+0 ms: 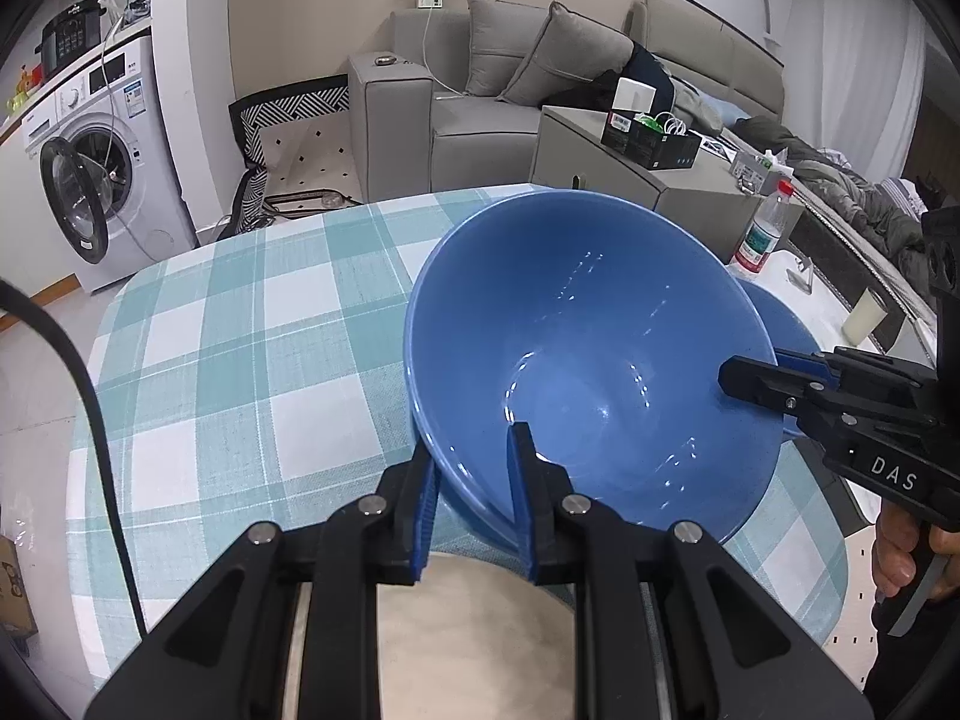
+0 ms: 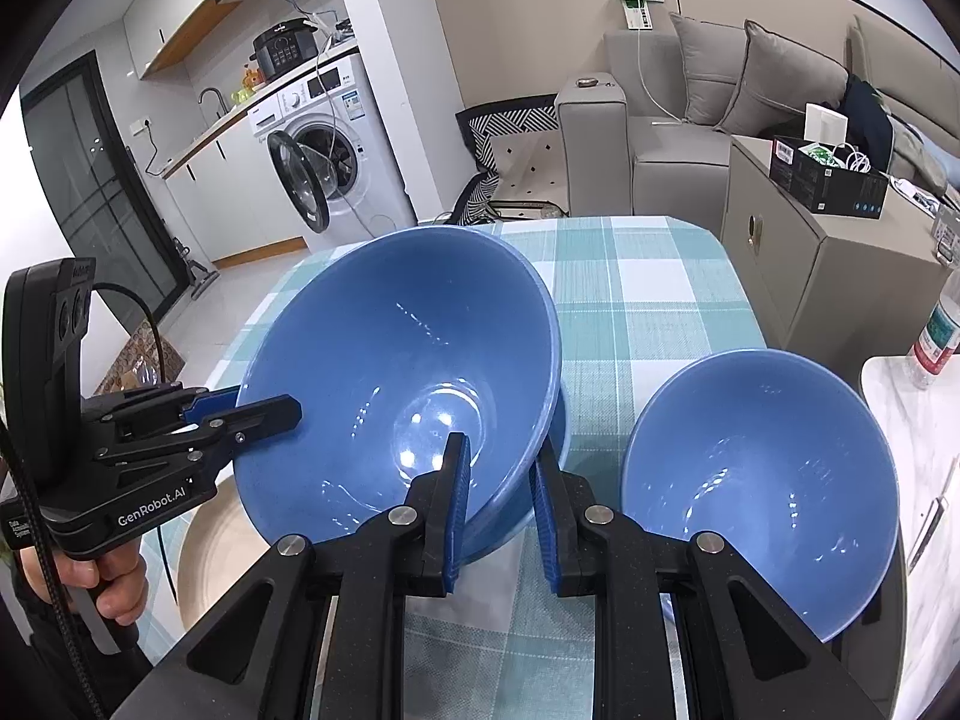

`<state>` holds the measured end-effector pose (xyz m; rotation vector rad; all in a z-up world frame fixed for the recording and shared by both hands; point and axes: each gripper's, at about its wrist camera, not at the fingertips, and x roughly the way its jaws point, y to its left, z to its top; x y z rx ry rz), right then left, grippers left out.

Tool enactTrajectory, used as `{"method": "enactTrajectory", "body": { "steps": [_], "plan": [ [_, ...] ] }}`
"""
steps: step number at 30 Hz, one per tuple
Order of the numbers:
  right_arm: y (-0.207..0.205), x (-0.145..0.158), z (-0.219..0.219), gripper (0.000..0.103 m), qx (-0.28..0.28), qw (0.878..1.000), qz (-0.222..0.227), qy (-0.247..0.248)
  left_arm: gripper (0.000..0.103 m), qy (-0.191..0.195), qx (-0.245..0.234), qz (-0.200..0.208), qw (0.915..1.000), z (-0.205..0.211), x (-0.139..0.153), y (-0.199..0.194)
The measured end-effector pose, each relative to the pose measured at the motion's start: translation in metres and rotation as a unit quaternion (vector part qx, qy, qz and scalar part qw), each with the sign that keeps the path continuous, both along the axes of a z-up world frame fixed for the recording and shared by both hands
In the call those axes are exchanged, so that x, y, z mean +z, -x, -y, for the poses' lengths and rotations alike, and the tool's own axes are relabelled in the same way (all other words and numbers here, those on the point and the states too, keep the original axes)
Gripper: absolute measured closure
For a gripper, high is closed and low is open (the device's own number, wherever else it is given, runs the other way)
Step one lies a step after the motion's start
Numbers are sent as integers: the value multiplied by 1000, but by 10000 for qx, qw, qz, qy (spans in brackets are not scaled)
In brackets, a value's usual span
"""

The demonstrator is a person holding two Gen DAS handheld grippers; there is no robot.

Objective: Organize plates and bowls
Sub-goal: 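Carry the held bowl with both grippers over another blue bowl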

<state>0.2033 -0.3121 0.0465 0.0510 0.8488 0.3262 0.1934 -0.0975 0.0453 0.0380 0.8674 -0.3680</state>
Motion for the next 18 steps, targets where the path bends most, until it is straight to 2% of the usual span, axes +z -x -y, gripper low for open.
{"method": "enactTrajectory", "body": {
  "steps": [18],
  "plan": [
    [-2,-20,-16,82,-49,9991,-72,406,84,-364,75,-81,9993,4,-22,-6]
  ]
}}
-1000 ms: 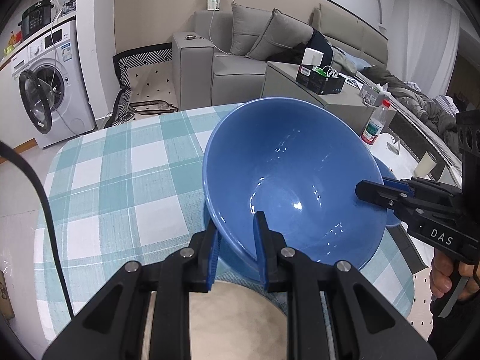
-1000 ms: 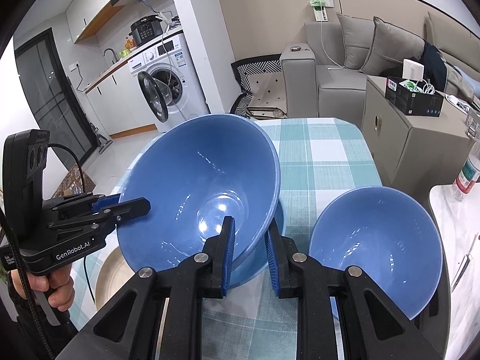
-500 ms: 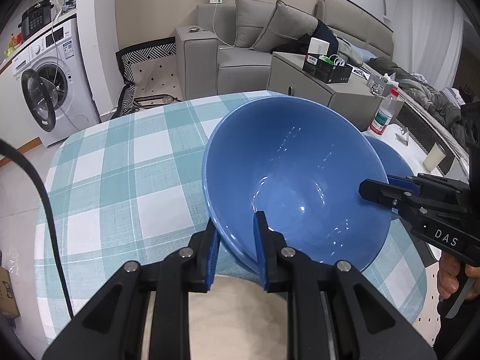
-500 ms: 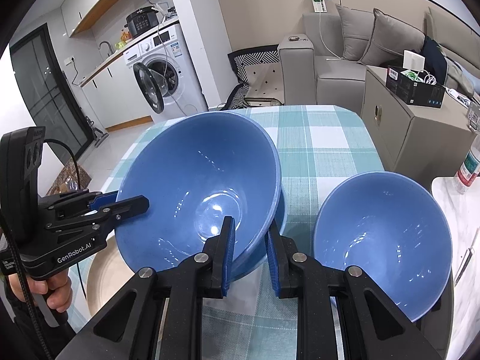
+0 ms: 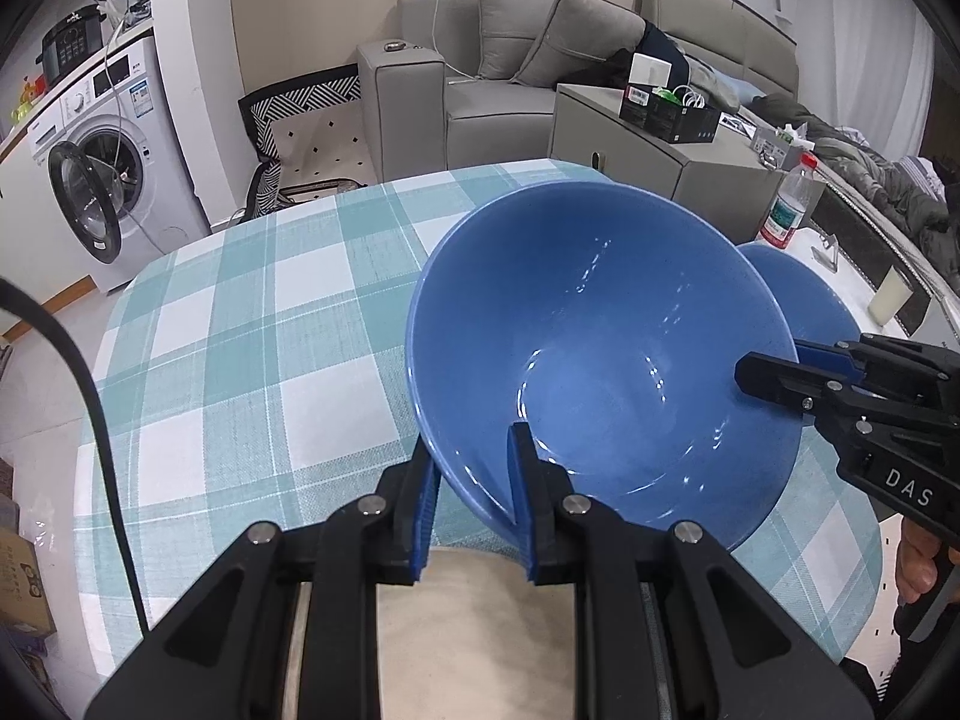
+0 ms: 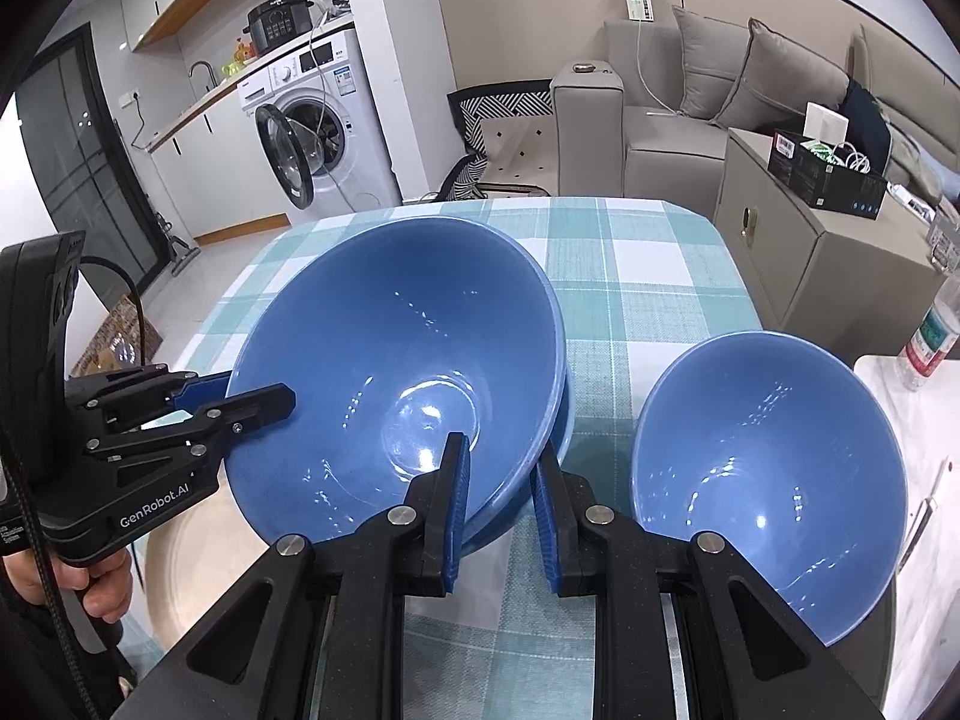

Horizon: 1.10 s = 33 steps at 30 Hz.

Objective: Organize plates and bowls
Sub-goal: 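Carry the held bowl with both grippers over another blue bowl, then lower the held bowl into the other blue bowl with both grippers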

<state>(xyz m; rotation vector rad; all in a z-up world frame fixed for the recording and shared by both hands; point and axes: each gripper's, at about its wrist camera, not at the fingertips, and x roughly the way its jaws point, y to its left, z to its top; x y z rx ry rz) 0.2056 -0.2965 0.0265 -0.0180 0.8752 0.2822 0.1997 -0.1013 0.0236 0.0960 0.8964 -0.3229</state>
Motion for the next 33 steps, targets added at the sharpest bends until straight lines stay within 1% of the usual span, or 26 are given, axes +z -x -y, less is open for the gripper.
{"method": "enactTrajectory", "body": {
  "steps": [6,10,16,22,29,33],
  "plan": [
    [0,-4,-2,82,-3,10000,-53,63,83,-177,47,64,9998,4,-4,-1],
    [1,-6,-5,82,-16,9999,-33,124,83,-203,52,79,9997,4,-5,0],
    [3,-8,-10,80,4,9996,13,291,82,-381,82,97,9992,6,-9,-2],
    [7,-10,-18,79,3,9981,148,603,81,-534,73,128,9985,11,-12,-1],
    [10,-11,-30,76,42,9946,321,981,79,-550,48,100,9984,10,-14,-2],
    [10,-12,-32,72,85,9925,411,1146,77,-577,26,111,9983,11,-15,-2]
  ]
}}
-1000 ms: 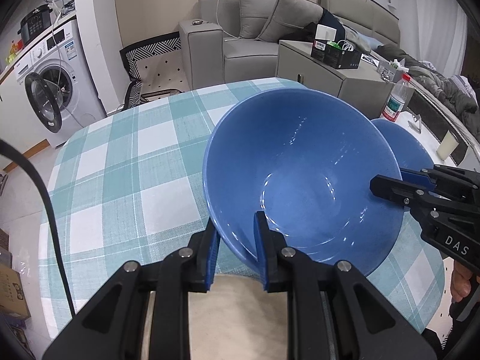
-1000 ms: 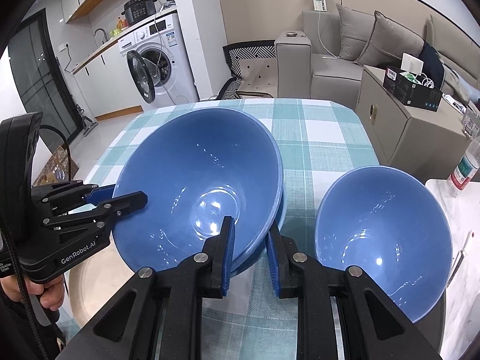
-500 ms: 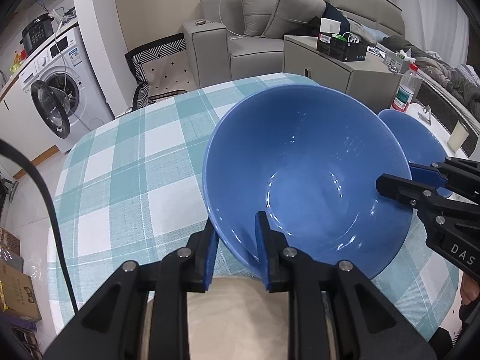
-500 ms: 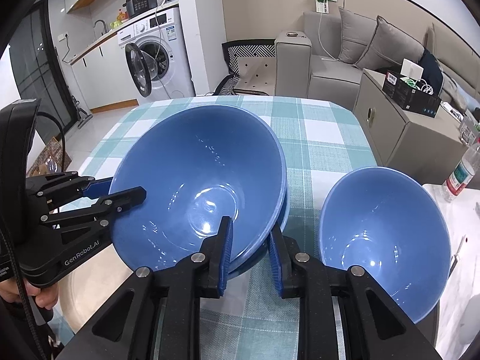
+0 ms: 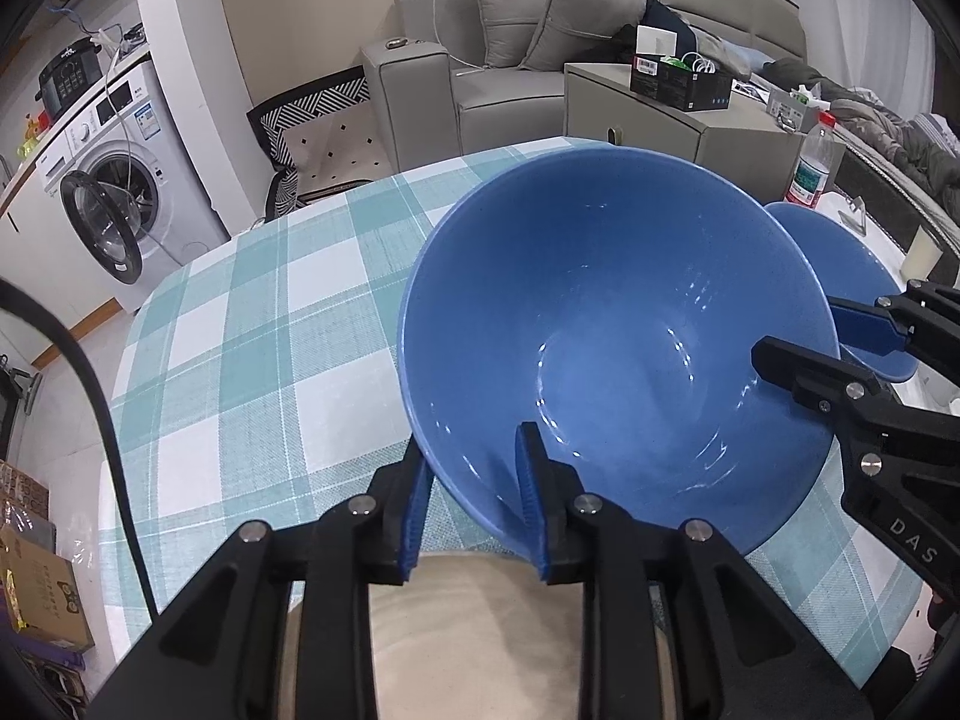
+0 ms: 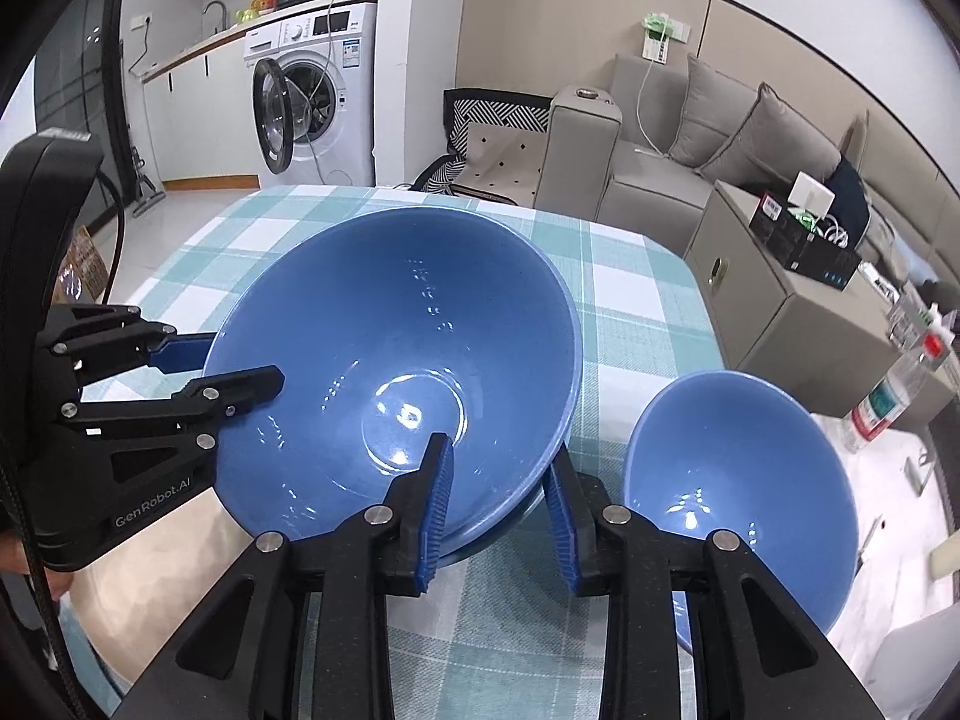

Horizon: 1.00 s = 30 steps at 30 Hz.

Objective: Organize plates and bowls
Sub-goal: 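Lower the held bowl into the other blue bowl with both grippers, then open the left gripper while the right gripper opens and both withdraw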

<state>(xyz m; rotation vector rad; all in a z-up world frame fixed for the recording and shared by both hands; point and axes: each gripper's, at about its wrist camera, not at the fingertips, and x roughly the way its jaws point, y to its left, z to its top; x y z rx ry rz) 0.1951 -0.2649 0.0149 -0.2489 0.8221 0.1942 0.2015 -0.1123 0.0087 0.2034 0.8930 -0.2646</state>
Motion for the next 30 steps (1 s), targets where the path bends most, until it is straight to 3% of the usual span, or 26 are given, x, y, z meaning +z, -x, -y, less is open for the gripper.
{"method": "enactTrajectory", "body": {
  "steps": [9,14,15,18,25,27,29,30],
  "plan": [
    [-1,-4,1,63,-70,9998,91,187,68,-56,-85,-33,9999,3,-2,1],
    [1,-1,3,51,38,9997,194,166,57,84,-156,-70,9998,3,0,2],
    [3,0,3,45,92,9996,230,132,56,98,-183,-79,9998,4,1,3],
    [6,4,8,30,185,9994,247,-126,54,250,-174,-101,9995,2,5,3],
    [9,17,34,14,-26,9936,214,-1109,48,688,-147,-151,9974,-6,16,7],
    [13,23,42,6,-31,9902,271,-1372,38,835,-142,-168,9963,-8,20,8],
    [19,30,46,2,-46,9877,400,-1509,21,899,-136,-79,9958,-8,25,10],
    [21,33,47,1,-57,9871,454,-1531,20,919,-127,-11,9957,-8,27,12]
  ]
}}
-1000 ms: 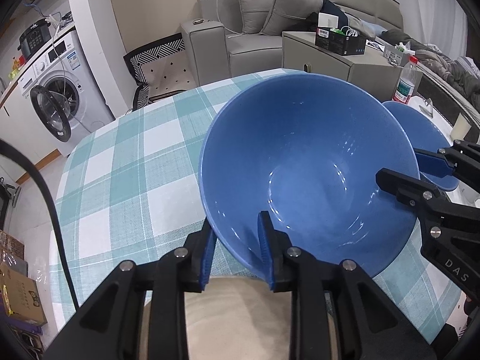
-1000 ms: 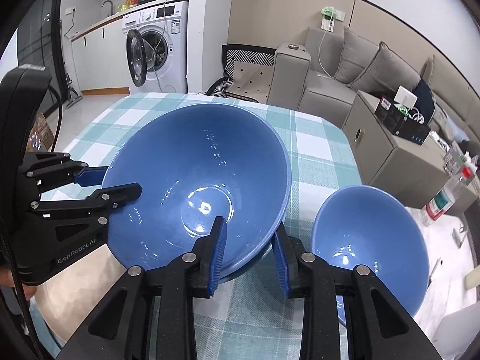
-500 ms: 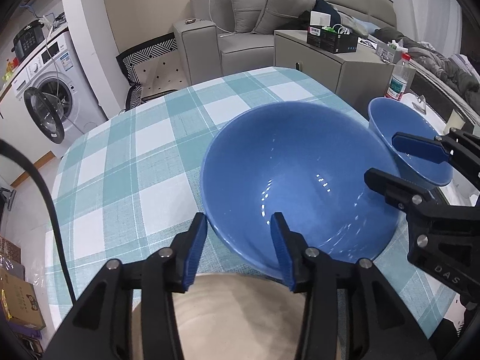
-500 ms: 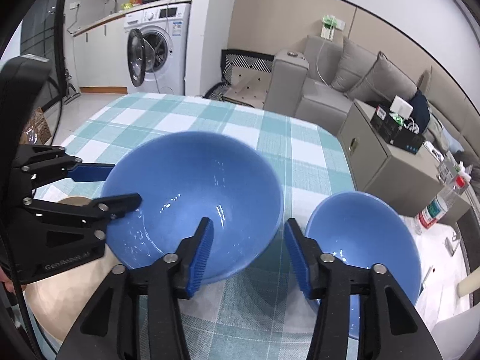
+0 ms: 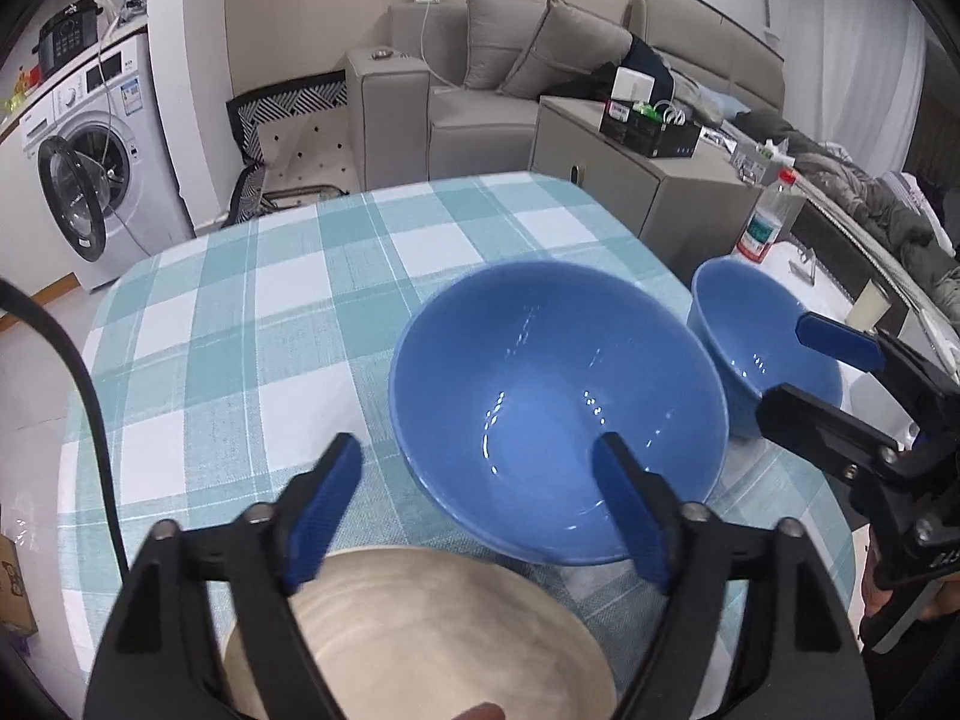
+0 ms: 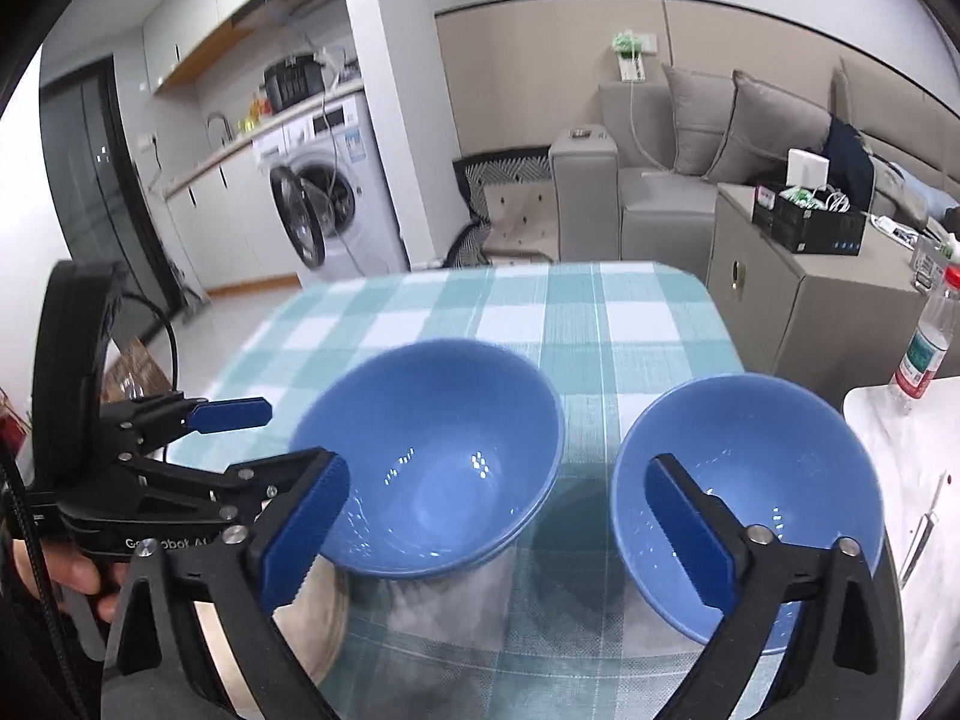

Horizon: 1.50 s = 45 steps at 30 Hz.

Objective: Organize plates and bowls
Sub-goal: 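Open the left gripper while the right gripper opens and both withdraw, then move both grippers to opposite rims of the remaining blue bowl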

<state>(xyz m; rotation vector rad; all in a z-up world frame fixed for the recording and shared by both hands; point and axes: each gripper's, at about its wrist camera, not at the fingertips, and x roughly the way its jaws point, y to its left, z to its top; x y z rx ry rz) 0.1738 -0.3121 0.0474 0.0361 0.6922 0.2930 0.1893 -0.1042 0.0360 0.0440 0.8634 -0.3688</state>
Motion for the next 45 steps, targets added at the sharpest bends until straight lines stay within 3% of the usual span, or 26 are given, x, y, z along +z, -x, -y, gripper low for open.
{"method": "enactTrajectory", "body": {
  "steps": [5,9,24,45],
  "plan": [
    [17,14,13,1,-220,9995,208,75,0,249,-97,121,9996,2,12,6],
    [30,24,32,1,-440,9984,342,-37,0,317,-197,303,9988,9,23,12],
    [65,48,107,1,-1211,9904,580,-338,0,313,-486,334,9978,57,38,19],
    [38,15,152,1,-1663,9841,28,-626,2,103,-975,264,9948,131,45,-14]
  ]
}}
